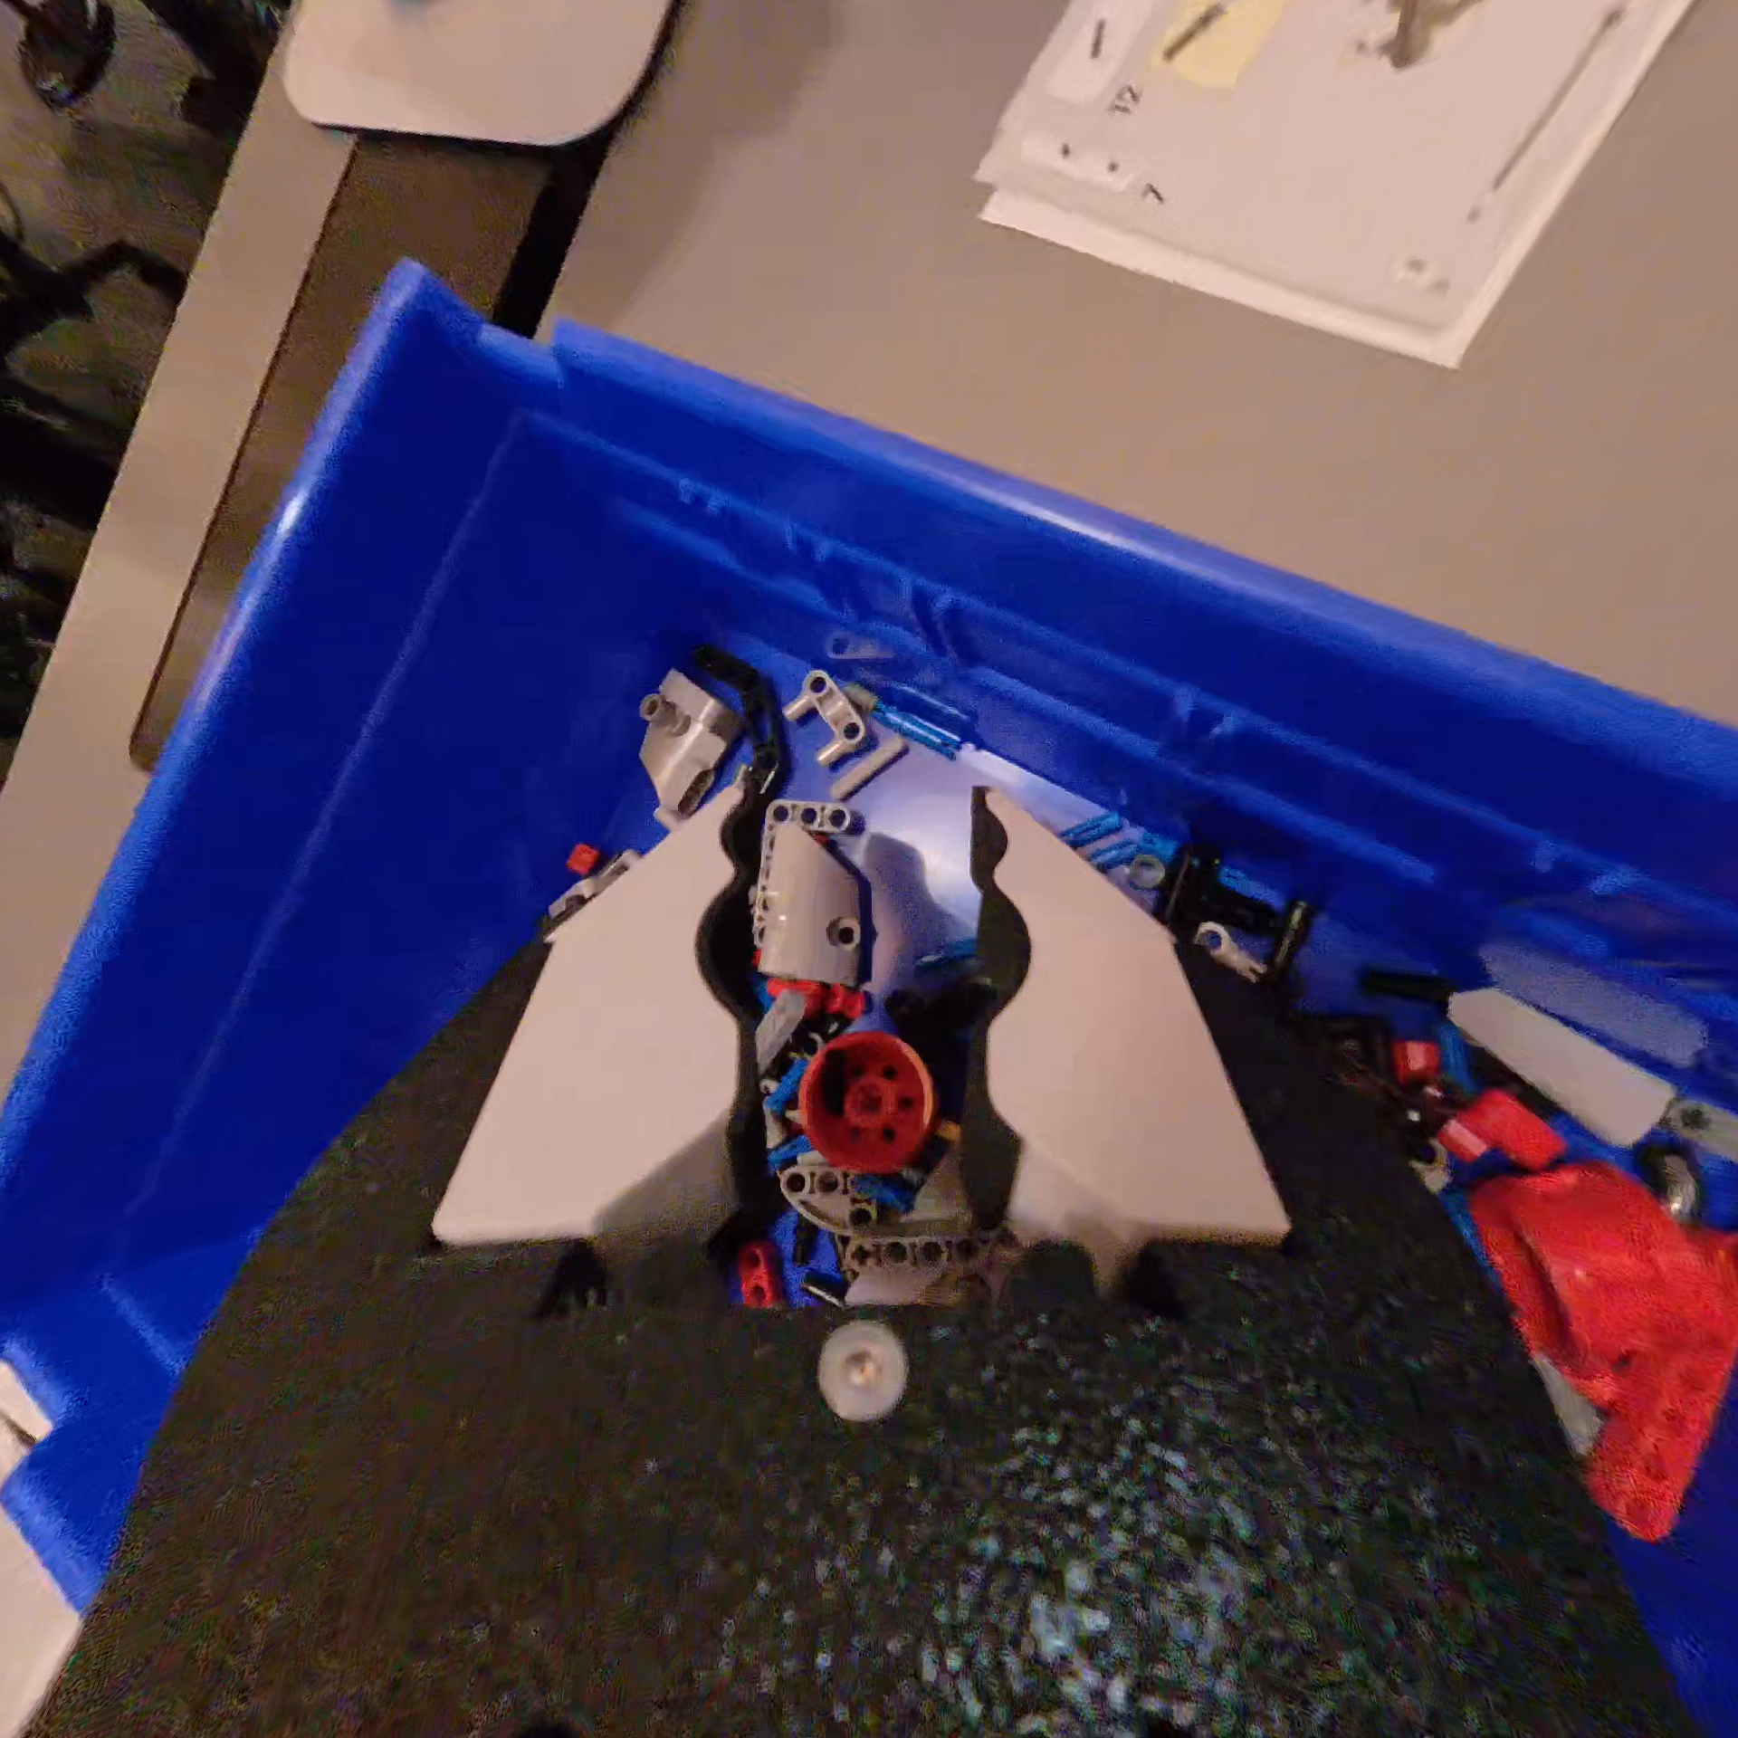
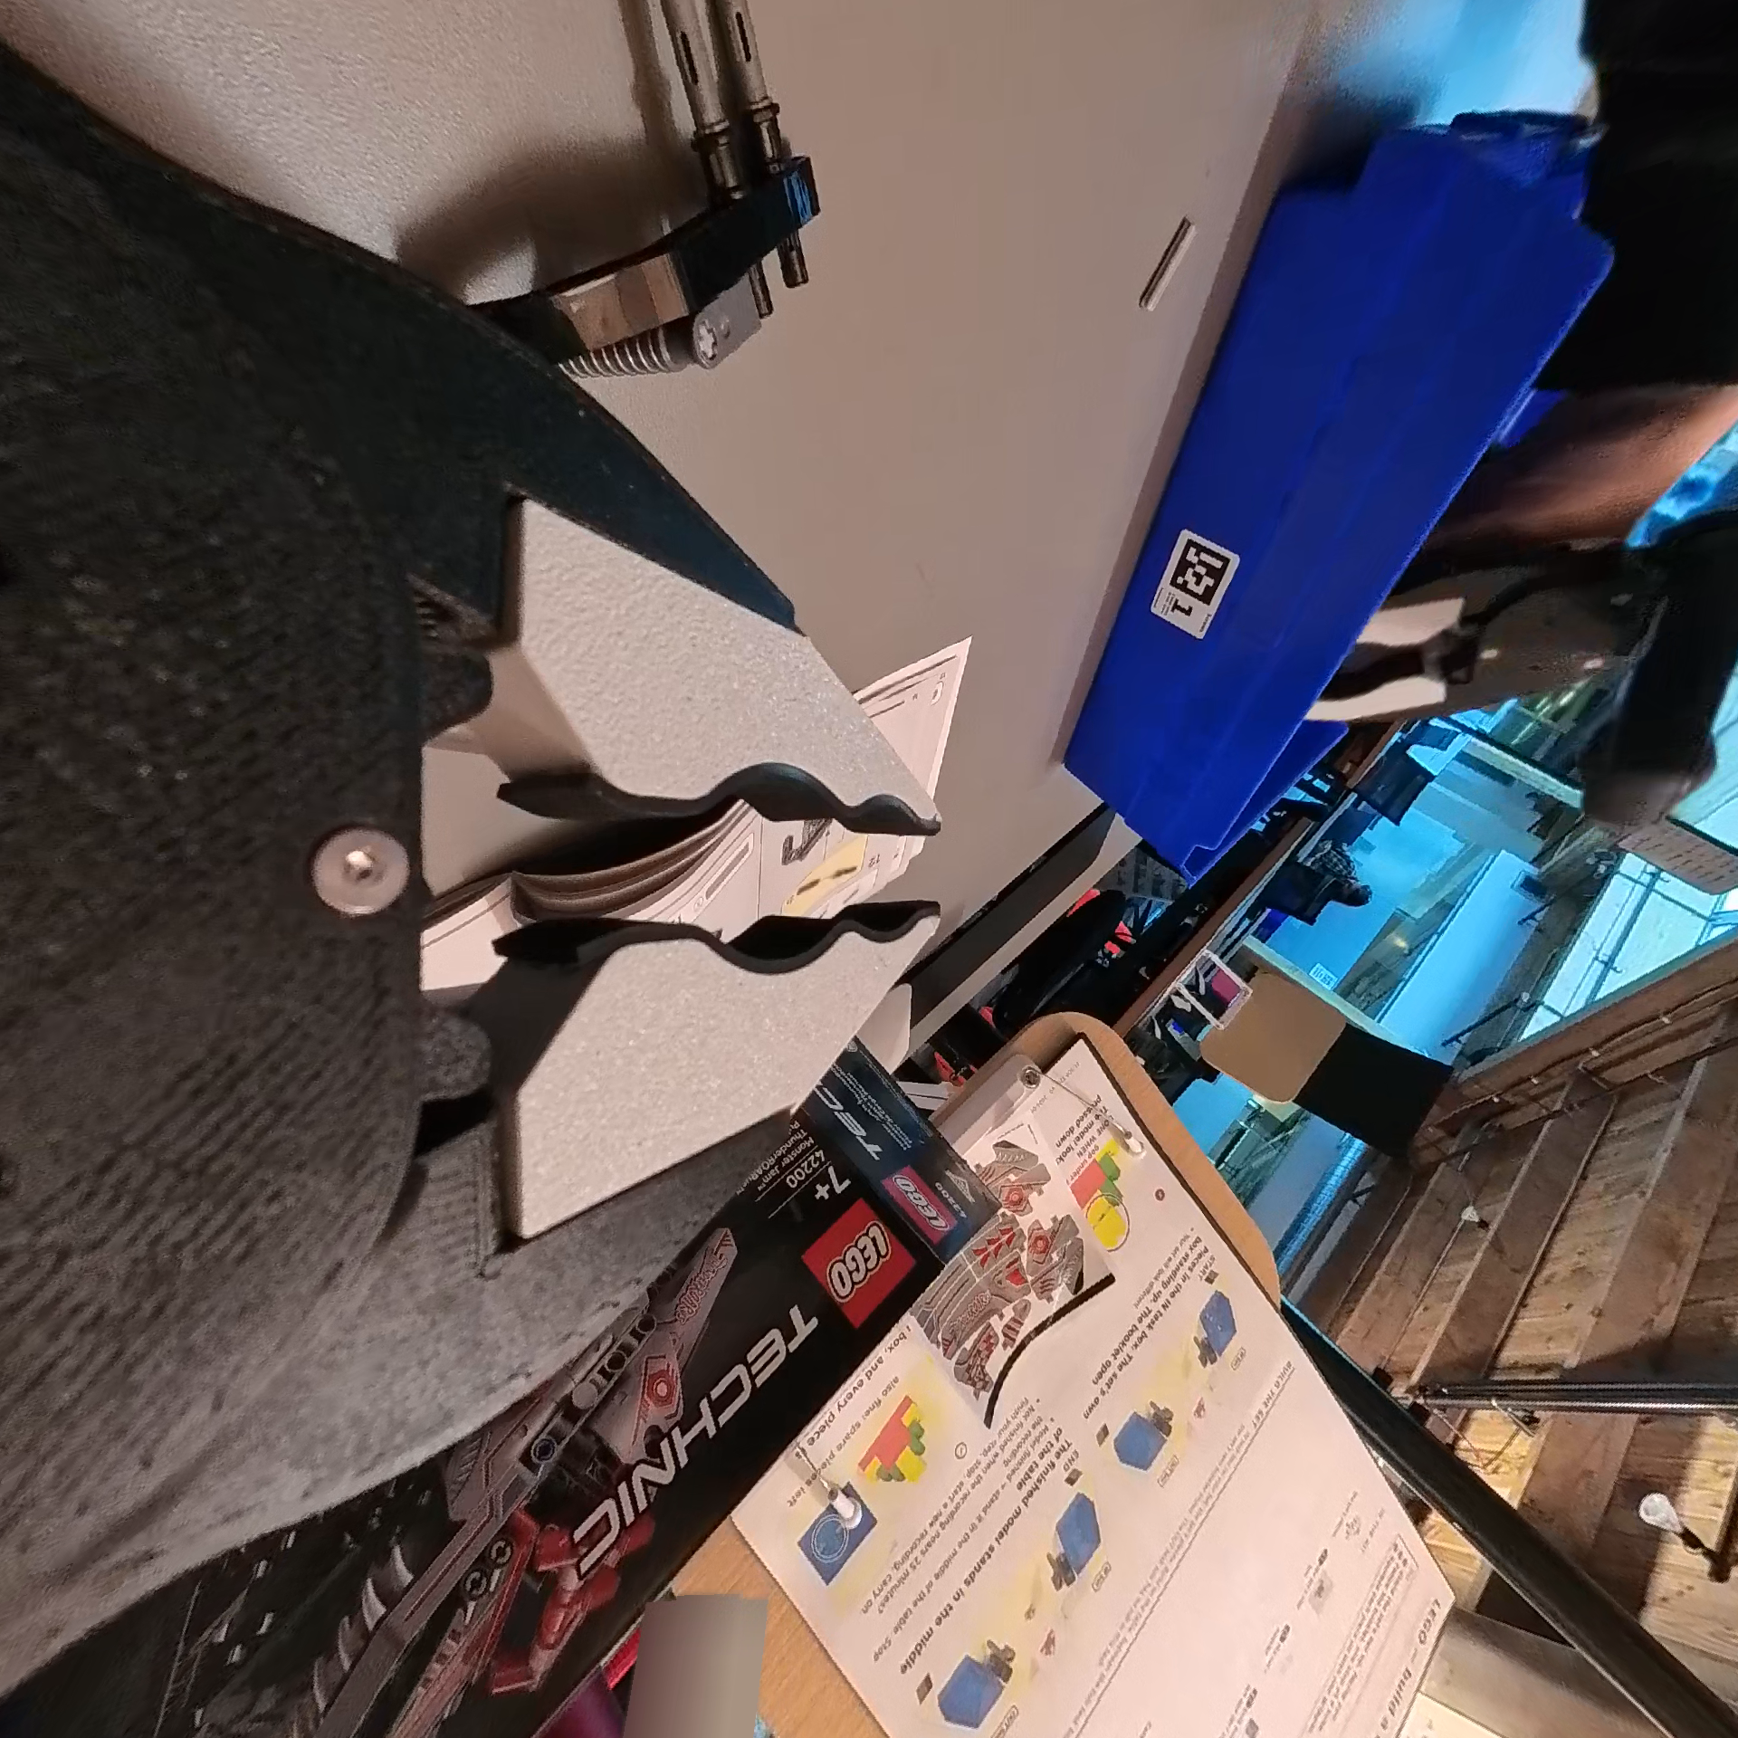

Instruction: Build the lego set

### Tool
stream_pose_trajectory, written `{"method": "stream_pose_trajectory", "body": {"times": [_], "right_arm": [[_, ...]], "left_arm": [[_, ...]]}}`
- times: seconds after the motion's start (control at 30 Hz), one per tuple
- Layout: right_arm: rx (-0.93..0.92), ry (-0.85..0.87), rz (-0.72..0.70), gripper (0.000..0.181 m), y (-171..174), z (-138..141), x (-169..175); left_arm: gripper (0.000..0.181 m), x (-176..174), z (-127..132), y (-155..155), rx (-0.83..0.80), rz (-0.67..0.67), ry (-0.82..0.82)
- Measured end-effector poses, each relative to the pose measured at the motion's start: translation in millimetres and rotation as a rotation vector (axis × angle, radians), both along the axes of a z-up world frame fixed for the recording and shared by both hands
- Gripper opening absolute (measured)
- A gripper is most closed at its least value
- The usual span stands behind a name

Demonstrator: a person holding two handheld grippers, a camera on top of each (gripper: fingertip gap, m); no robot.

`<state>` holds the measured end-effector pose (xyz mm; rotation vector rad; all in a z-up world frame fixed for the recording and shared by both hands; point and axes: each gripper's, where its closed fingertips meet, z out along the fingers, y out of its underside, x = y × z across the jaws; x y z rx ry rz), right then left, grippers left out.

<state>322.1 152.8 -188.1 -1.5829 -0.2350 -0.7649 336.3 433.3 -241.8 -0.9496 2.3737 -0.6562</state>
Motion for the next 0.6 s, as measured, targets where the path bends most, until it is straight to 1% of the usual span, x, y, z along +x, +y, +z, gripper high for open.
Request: {"method": "stream_pose_trajectory", "body": {"times": [0.07, 0.17, 0.27, 0.37, 0.43, 0.5, 0.6], "right_arm": [[-0.001, 0.003, 0.005, 0.011, 0, 0, 0], [0.0, 0.001, 0.002, 0.011, 0, 0, 2], [0.003, 0.001, -0.002, 0.011, 0, 0, 3], [0.011, 0.005, 0.0, 0.011, -1, 2, 3], [0.015, 0.007, 0.002, 0.011, -2, 2, 3], [0.02, 0.009, 0.004, 0.011, -2, 3, 2], [0.026, 0.013, 0.007, 0.011, -3, 4, 2]], "left_arm": [[0.041, -3, -12, -3, 0.074, -0.081, 0.01], [0.039, -1, -23, 0, 0.147, -0.133, 0.031], [0.036, 8, -24, -4, 0.128, -0.157, 0.079], [0.036, 6, -31, -11, 0.087, -0.198, 0.212], [0.037, 15, -35, -8, 0.119, -0.196, 0.212], [0.031, 16, -37, -10, 0.088, -0.193, 0.242], [0.026, 13, -39, -11, 0.045, -0.146, 0.297]]}}
